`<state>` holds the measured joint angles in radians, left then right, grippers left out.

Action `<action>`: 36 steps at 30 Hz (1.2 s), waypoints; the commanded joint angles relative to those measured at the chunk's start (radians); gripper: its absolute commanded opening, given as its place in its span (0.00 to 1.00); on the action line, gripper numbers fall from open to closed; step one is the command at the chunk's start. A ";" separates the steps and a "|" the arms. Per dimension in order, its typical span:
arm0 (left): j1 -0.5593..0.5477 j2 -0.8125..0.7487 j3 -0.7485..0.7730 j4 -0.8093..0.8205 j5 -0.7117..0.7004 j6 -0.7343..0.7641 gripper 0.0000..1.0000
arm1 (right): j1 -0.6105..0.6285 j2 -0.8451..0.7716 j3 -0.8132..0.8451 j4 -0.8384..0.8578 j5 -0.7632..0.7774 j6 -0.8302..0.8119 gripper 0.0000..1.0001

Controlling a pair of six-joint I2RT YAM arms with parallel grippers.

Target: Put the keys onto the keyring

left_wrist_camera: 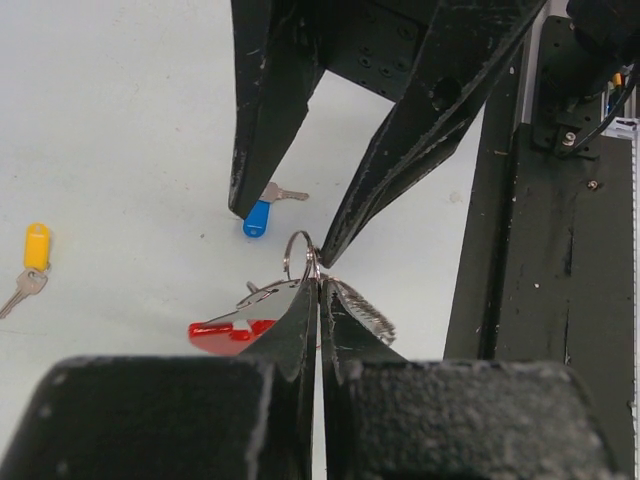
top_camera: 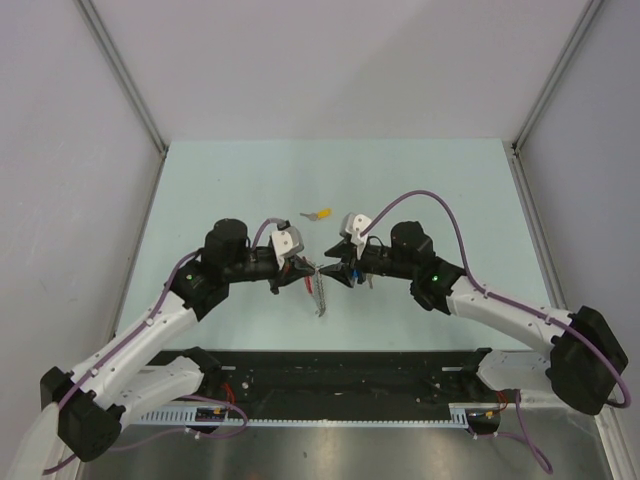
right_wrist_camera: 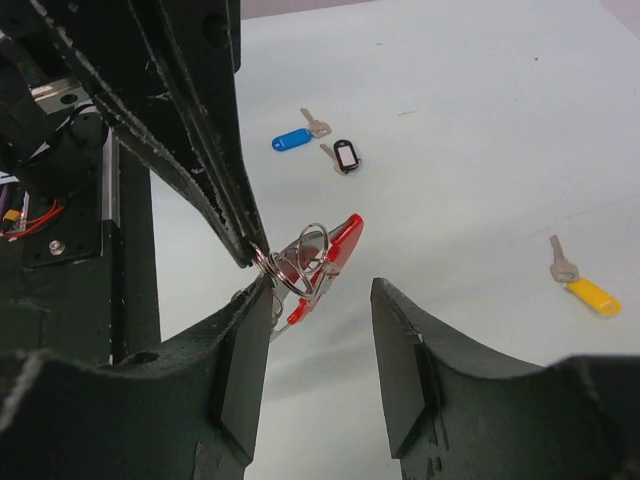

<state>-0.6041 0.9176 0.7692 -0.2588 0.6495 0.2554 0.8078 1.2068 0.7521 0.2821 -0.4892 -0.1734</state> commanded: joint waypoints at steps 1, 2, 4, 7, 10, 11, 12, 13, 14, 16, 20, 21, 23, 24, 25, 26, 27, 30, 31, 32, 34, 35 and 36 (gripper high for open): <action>-0.017 0.012 0.053 0.001 0.078 0.031 0.00 | 0.004 0.020 0.023 0.146 0.087 0.052 0.49; -0.022 0.017 0.056 -0.003 0.090 0.036 0.00 | -0.001 0.031 0.021 0.163 0.107 0.064 0.49; -0.031 0.021 0.062 -0.023 0.099 0.048 0.00 | -0.005 0.040 0.021 0.201 0.183 0.101 0.49; -0.036 0.010 0.059 -0.023 0.124 0.053 0.00 | -0.031 0.051 0.023 0.204 0.274 0.152 0.48; -0.034 -0.002 0.055 -0.016 0.105 0.053 0.00 | -0.067 0.043 0.021 0.155 0.337 0.169 0.48; -0.036 -0.005 0.055 -0.017 0.096 0.053 0.00 | -0.074 0.040 0.023 0.137 0.357 0.193 0.48; -0.034 -0.008 0.055 -0.017 0.070 0.053 0.00 | -0.087 0.028 0.021 0.118 0.373 0.201 0.48; -0.034 -0.010 0.056 -0.020 0.053 0.053 0.00 | -0.105 0.022 0.023 0.085 0.373 0.213 0.49; -0.034 -0.008 0.056 -0.022 0.030 0.053 0.00 | -0.116 0.014 0.021 0.069 0.361 0.210 0.49; -0.033 -0.005 0.061 -0.036 -0.028 0.051 0.00 | -0.128 -0.016 0.023 0.028 0.299 0.183 0.49; -0.033 0.004 0.064 -0.031 -0.074 0.033 0.00 | -0.131 -0.056 0.023 -0.020 0.238 0.144 0.49; -0.034 0.009 0.064 -0.031 -0.092 0.030 0.00 | -0.131 -0.058 0.023 -0.036 0.222 0.141 0.50; -0.033 0.015 0.065 -0.034 -0.167 -0.011 0.03 | -0.131 -0.049 0.021 -0.052 0.204 0.135 0.50; -0.033 0.012 0.061 -0.030 -0.200 -0.033 0.08 | -0.131 -0.044 0.023 -0.066 0.192 0.141 0.50; -0.034 0.009 0.055 -0.023 -0.261 -0.056 0.22 | -0.131 -0.023 0.021 -0.072 0.186 0.150 0.50; -0.034 0.004 0.036 -0.017 -0.284 -0.097 0.28 | -0.131 -0.010 0.021 -0.078 0.181 0.158 0.50; -0.034 -0.008 0.024 -0.005 -0.309 -0.117 0.34 | -0.131 0.005 0.030 -0.098 0.179 0.169 0.50; -0.033 -0.022 -0.013 0.006 -0.433 -0.226 0.54 | -0.130 0.118 0.075 -0.191 0.184 0.227 0.50; -0.033 -0.025 -0.021 0.009 -0.468 -0.249 0.62 | -0.128 0.146 0.099 -0.207 0.181 0.238 0.50; -0.034 -0.026 -0.042 0.015 -0.525 -0.334 0.66 | -0.119 0.192 0.105 -0.216 0.179 0.245 0.50; -0.033 -0.025 -0.067 0.050 -0.568 -0.416 0.74 | -0.110 0.214 0.108 -0.225 0.188 0.265 0.50; -0.034 -0.025 -0.102 0.068 -0.612 -0.503 0.76 | -0.105 0.223 0.108 -0.230 0.201 0.271 0.50; -0.034 -0.022 -0.122 0.088 -0.631 -0.546 0.78 | -0.099 0.234 0.108 -0.241 0.225 0.278 0.50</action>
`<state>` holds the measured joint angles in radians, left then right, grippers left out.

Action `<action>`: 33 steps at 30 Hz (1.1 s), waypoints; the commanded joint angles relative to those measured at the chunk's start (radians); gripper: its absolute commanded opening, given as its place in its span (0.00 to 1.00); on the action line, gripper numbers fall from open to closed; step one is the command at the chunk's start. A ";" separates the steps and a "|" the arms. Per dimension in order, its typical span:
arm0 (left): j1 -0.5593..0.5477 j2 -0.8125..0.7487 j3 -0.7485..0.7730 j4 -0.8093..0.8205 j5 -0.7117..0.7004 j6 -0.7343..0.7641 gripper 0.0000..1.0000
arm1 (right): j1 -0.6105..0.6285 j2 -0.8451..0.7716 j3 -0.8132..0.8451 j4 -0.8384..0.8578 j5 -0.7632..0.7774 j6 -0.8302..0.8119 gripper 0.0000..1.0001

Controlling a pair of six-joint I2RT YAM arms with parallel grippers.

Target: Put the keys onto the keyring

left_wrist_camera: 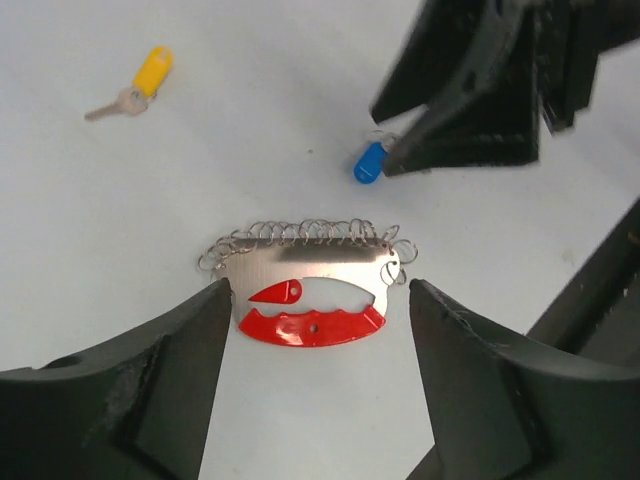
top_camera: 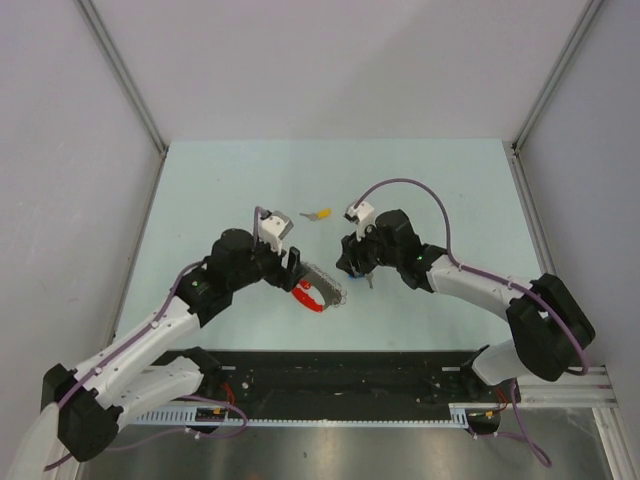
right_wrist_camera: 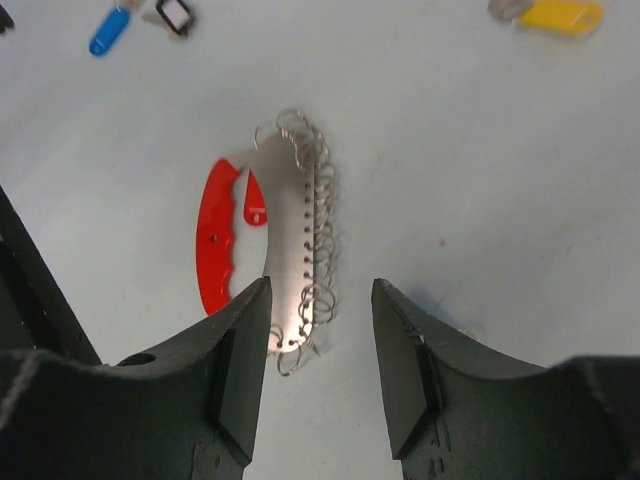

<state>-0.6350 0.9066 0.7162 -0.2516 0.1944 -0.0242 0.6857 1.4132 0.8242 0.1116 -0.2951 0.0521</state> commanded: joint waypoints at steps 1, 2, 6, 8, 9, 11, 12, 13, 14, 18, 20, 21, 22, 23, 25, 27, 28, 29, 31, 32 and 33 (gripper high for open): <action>-0.002 -0.005 -0.087 0.128 -0.193 -0.354 0.80 | 0.025 0.033 0.036 -0.075 0.043 0.067 0.50; -0.003 0.015 -0.113 0.147 -0.193 -0.399 0.80 | 0.025 0.038 0.036 -0.079 0.051 0.074 0.50; -0.005 0.118 -0.106 0.186 -0.306 -0.548 0.80 | 0.020 0.047 0.036 -0.108 0.129 0.098 0.52; -0.006 0.173 -0.063 0.157 -0.341 -0.579 0.82 | 0.012 0.044 0.033 -0.108 0.160 0.109 0.52; -0.009 0.222 -0.046 0.143 -0.363 -0.589 0.82 | 0.011 0.041 0.030 -0.107 0.168 0.111 0.52; -0.022 0.270 -0.002 0.111 -0.436 -0.625 0.82 | 0.002 0.023 0.027 -0.107 0.183 0.109 0.52; -0.025 0.311 0.009 0.104 -0.452 -0.638 0.81 | -0.003 0.017 0.017 -0.108 0.185 0.107 0.53; -0.031 0.328 0.018 0.100 -0.481 -0.670 0.78 | -0.005 0.003 0.013 -0.104 0.188 0.107 0.53; -0.034 0.343 0.031 0.097 -0.493 -0.687 0.75 | -0.009 -0.002 0.007 -0.098 0.192 0.109 0.53; -0.074 0.402 0.054 0.094 -0.579 -0.740 0.63 | -0.017 -0.022 -0.016 -0.072 0.200 0.109 0.53; -0.100 0.442 0.083 0.077 -0.633 -0.779 0.55 | -0.021 -0.029 -0.030 -0.066 0.200 0.109 0.53; -0.103 0.454 0.092 0.057 -0.645 -0.798 0.51 | -0.025 -0.031 -0.033 -0.061 0.200 0.107 0.53; -0.107 0.486 0.101 0.051 -0.654 -0.828 0.49 | -0.025 -0.036 -0.040 -0.058 0.197 0.109 0.53; -0.109 0.498 0.112 0.045 -0.667 -0.847 0.47 | -0.026 -0.043 -0.048 -0.050 0.197 0.107 0.53; -0.111 0.526 0.117 0.040 -0.676 -0.884 0.43 | -0.029 -0.051 -0.066 -0.040 0.200 0.109 0.53; -0.111 0.560 0.114 0.043 -0.696 -0.904 0.42 | -0.035 -0.063 -0.080 -0.024 0.198 0.109 0.53; -0.112 0.569 0.112 0.044 -0.702 -0.921 0.41 | -0.038 -0.066 -0.088 -0.021 0.198 0.109 0.53; -0.112 0.587 0.112 0.052 -0.707 -0.924 0.40 | -0.038 -0.069 -0.102 -0.015 0.200 0.107 0.53; -0.112 0.607 0.114 0.069 -0.705 -0.928 0.39 | -0.048 -0.077 -0.112 -0.009 0.198 0.107 0.53; -0.112 0.629 0.115 0.075 -0.701 -0.931 0.38 | -0.049 -0.080 -0.123 -0.003 0.197 0.109 0.53; -0.111 0.641 0.118 0.081 -0.690 -0.933 0.37 | -0.054 -0.082 -0.126 0.000 0.194 0.109 0.53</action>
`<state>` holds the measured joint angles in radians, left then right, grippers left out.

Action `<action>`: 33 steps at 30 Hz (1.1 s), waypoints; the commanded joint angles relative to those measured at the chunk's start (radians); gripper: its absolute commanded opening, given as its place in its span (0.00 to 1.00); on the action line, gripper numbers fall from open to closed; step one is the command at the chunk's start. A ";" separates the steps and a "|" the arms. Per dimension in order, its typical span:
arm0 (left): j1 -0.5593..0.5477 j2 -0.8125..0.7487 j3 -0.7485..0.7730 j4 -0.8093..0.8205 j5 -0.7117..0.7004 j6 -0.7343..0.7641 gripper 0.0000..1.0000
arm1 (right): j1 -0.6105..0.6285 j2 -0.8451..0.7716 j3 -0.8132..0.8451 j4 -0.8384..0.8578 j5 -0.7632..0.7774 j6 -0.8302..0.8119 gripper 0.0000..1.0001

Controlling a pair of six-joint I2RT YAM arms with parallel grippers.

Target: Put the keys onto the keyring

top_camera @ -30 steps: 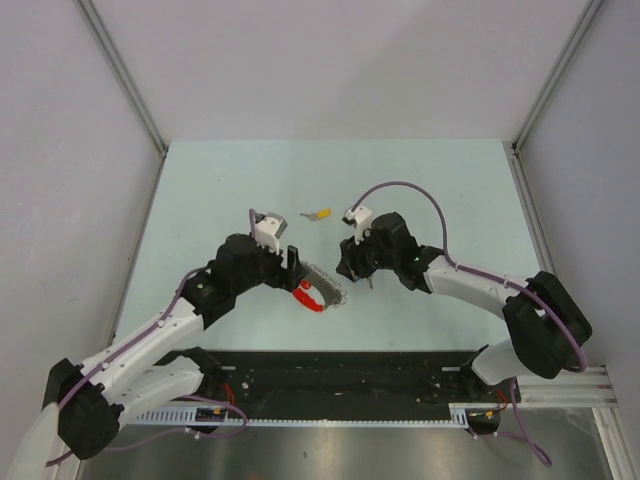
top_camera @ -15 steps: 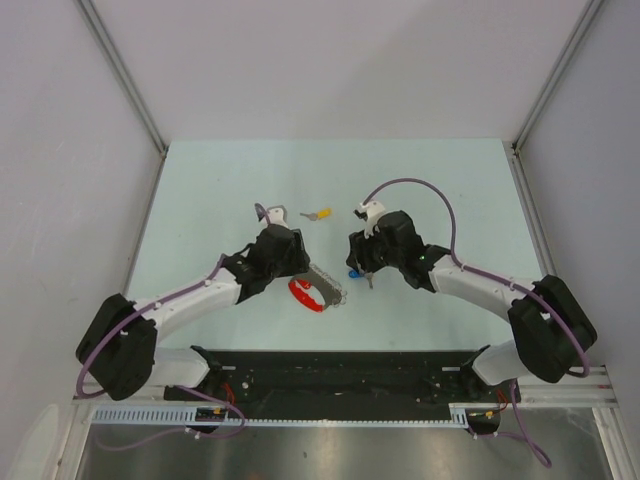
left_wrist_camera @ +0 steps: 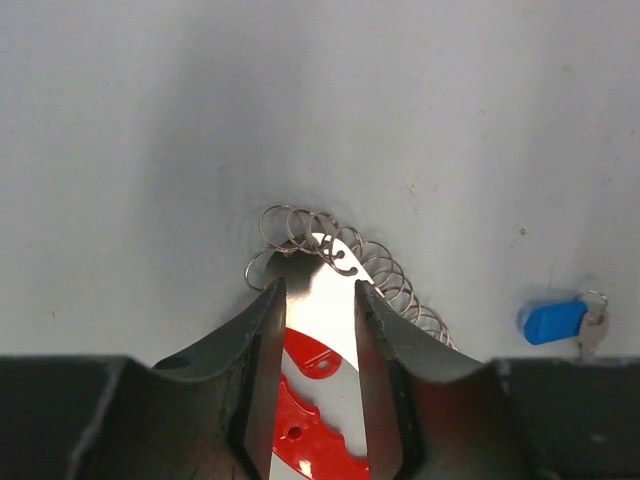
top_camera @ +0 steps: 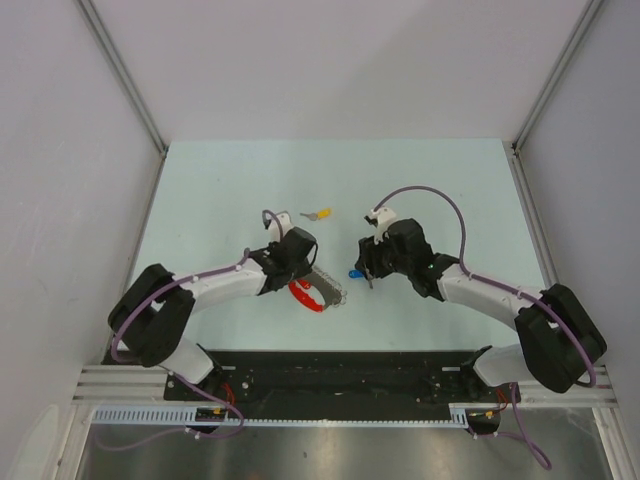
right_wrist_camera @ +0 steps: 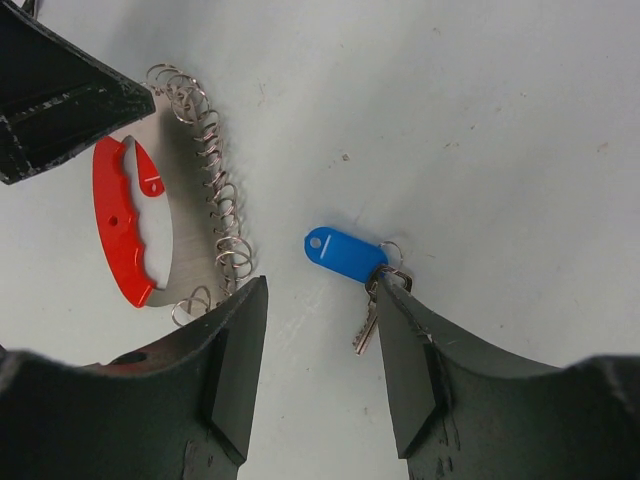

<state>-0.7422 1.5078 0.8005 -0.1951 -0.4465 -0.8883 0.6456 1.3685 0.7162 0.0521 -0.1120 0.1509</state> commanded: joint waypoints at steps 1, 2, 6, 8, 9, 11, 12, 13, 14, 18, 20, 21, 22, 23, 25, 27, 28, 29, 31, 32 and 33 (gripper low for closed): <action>-0.003 0.051 0.043 0.029 -0.047 -0.072 0.37 | -0.017 -0.036 -0.021 0.068 0.003 0.009 0.53; -0.003 0.060 0.046 0.032 -0.047 -0.075 0.36 | -0.018 -0.037 -0.027 0.071 0.000 0.012 0.53; -0.003 0.117 0.062 0.046 -0.049 -0.084 0.34 | -0.023 -0.028 -0.040 0.089 -0.017 0.015 0.53; -0.003 0.138 0.083 0.048 -0.047 -0.078 0.34 | -0.024 -0.023 -0.044 0.101 -0.020 0.016 0.53; -0.003 0.158 0.091 0.048 -0.046 -0.068 0.33 | -0.023 -0.023 -0.044 0.103 -0.020 0.015 0.53; -0.003 0.175 0.115 0.043 -0.044 -0.055 0.31 | -0.023 -0.016 -0.046 0.107 -0.025 0.016 0.53; -0.003 0.184 0.123 0.043 -0.044 -0.043 0.29 | -0.023 -0.013 -0.046 0.109 -0.026 0.013 0.53; -0.003 0.199 0.135 0.043 -0.041 -0.035 0.29 | -0.024 -0.011 -0.047 0.112 -0.028 0.015 0.53; -0.003 0.210 0.141 0.040 -0.035 -0.025 0.28 | -0.024 -0.008 -0.046 0.112 -0.028 0.013 0.53; -0.003 0.264 0.186 0.031 0.028 0.072 0.24 | -0.024 0.000 -0.047 0.115 -0.032 0.010 0.52; -0.005 0.281 0.184 0.045 0.105 0.147 0.22 | -0.024 0.003 -0.049 0.118 -0.037 0.007 0.53; -0.009 0.282 0.181 0.055 0.141 0.178 0.21 | -0.024 0.001 -0.047 0.118 -0.038 0.007 0.52; -0.014 0.282 0.175 0.063 0.164 0.202 0.21 | -0.026 0.001 -0.047 0.120 -0.038 0.003 0.52; -0.022 0.272 0.166 0.074 0.225 0.282 0.22 | -0.024 0.001 -0.047 0.120 -0.038 0.004 0.53; -0.045 0.256 0.146 0.056 0.258 0.333 0.22 | -0.026 -0.005 -0.050 0.118 -0.037 0.001 0.53; -0.068 0.214 0.123 0.045 0.296 0.400 0.22 | -0.024 -0.009 -0.050 0.117 -0.032 0.001 0.53; -0.074 0.192 0.093 0.042 0.299 0.411 0.22 | -0.024 -0.011 -0.050 0.115 -0.031 -0.002 0.53; -0.078 0.172 0.076 0.045 0.311 0.440 0.22 | -0.024 -0.014 -0.050 0.114 -0.028 -0.002 0.53; -0.085 0.109 0.030 0.045 0.325 0.451 0.23 | -0.024 -0.022 -0.052 0.109 -0.018 -0.007 0.52; -0.086 0.091 0.016 0.055 0.324 0.468 0.27 | -0.024 -0.025 -0.052 0.109 -0.015 -0.008 0.53; -0.086 0.047 -0.009 0.063 0.316 0.476 0.30 | -0.024 -0.029 -0.054 0.107 -0.008 -0.010 0.52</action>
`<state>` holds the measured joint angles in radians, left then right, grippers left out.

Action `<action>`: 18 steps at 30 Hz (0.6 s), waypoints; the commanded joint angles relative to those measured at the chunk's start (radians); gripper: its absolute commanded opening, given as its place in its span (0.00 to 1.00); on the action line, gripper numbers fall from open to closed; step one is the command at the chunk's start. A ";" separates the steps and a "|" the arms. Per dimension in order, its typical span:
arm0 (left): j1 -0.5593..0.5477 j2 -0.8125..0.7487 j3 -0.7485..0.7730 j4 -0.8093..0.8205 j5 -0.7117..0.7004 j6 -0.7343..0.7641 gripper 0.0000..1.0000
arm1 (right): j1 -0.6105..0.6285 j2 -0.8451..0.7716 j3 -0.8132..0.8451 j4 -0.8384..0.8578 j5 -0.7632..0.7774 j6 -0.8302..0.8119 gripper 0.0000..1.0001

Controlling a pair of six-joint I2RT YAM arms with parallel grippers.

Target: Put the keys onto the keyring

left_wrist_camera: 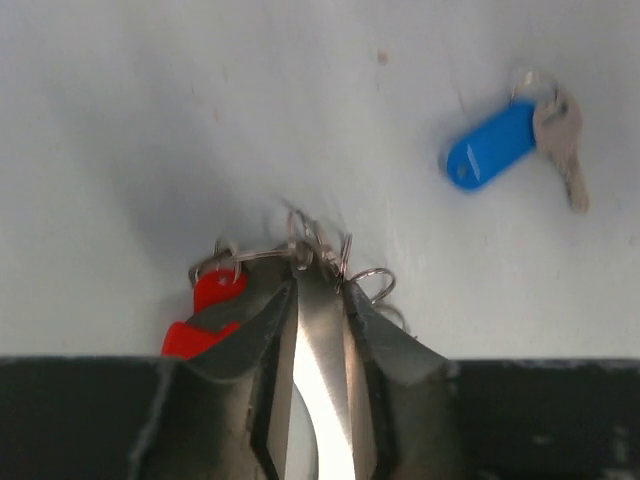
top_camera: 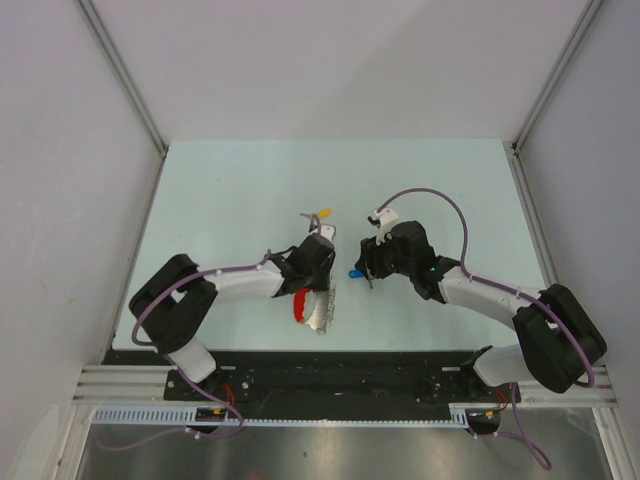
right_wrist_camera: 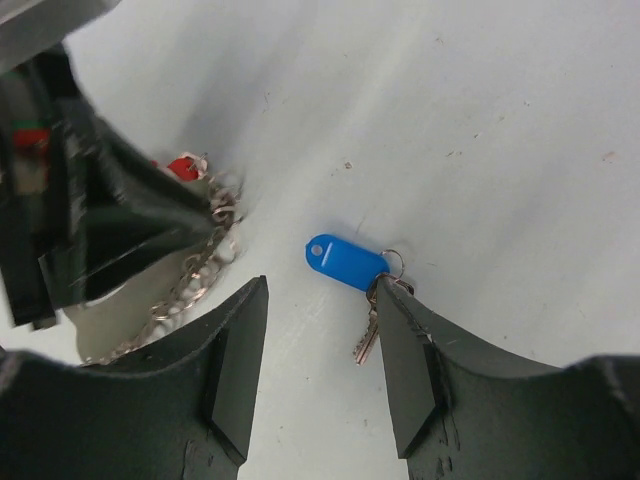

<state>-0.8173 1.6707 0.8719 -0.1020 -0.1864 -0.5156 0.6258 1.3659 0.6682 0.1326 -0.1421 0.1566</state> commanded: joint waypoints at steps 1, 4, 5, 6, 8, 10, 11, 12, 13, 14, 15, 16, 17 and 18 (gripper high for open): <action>-0.011 -0.135 -0.092 -0.019 0.036 0.112 0.35 | -0.005 -0.036 -0.010 0.025 0.027 -0.019 0.53; -0.010 -0.205 -0.123 0.041 0.036 0.161 0.43 | -0.005 -0.056 -0.021 0.041 0.021 -0.031 0.53; -0.008 -0.215 -0.125 0.054 0.042 0.189 0.45 | -0.005 -0.060 -0.025 0.047 0.006 -0.037 0.53; -0.008 -0.226 -0.120 0.059 0.045 0.199 0.46 | -0.006 -0.062 -0.028 0.056 -0.031 -0.052 0.53; 0.000 -0.253 -0.110 0.048 0.059 0.216 0.48 | -0.003 -0.070 -0.030 0.062 -0.072 -0.071 0.52; 0.007 -0.285 -0.105 0.036 0.064 0.213 0.49 | -0.001 -0.065 -0.028 0.071 -0.137 -0.101 0.52; 0.013 -0.298 -0.105 0.032 0.068 0.206 0.50 | -0.001 -0.057 -0.028 0.074 -0.157 -0.106 0.52; 0.017 -0.308 -0.108 0.030 0.067 0.203 0.51 | -0.001 -0.053 -0.028 0.084 -0.187 -0.111 0.52; 0.018 -0.318 -0.114 0.038 0.067 0.200 0.52 | -0.001 -0.050 -0.028 0.088 -0.201 -0.117 0.52; 0.020 -0.328 -0.120 0.048 0.067 0.193 0.53 | -0.003 -0.038 -0.027 0.093 -0.211 -0.117 0.52; 0.023 -0.327 -0.131 0.057 0.064 0.186 0.53 | -0.001 -0.033 -0.025 0.101 -0.221 -0.117 0.52; 0.024 -0.322 -0.131 0.050 0.056 0.174 0.53 | -0.001 -0.025 -0.024 0.108 -0.232 -0.114 0.52; 0.032 -0.307 -0.126 0.038 0.038 0.137 0.53 | -0.005 -0.008 -0.015 0.111 -0.249 -0.111 0.53; 0.035 -0.302 -0.117 0.027 0.035 0.117 0.53 | -0.006 0.004 -0.004 0.104 -0.255 -0.111 0.53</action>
<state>-0.7979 1.3689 0.7464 -0.0780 -0.1352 -0.3431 0.6258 1.3308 0.6407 0.1814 -0.3195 0.0677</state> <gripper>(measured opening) 0.531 0.524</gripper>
